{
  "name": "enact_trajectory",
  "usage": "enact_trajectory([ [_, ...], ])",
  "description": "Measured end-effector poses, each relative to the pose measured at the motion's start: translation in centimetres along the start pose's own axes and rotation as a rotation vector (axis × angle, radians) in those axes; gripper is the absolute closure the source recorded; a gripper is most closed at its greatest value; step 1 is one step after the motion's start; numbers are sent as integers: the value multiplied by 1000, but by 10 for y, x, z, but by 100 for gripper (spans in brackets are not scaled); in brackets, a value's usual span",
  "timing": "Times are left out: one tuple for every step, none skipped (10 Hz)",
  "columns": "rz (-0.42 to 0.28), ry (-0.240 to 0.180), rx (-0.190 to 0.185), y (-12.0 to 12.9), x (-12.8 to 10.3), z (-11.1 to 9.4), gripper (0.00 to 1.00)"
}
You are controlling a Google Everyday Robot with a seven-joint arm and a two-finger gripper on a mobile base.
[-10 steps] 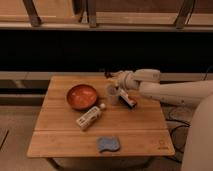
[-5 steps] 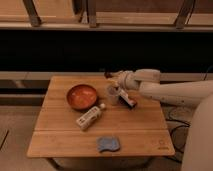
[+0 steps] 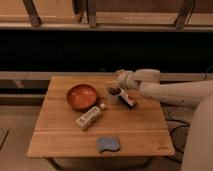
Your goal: Place the pepper in the ceramic cup
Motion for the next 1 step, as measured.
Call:
enact_trajectory([
  [0,0,0,0,0,0,20],
])
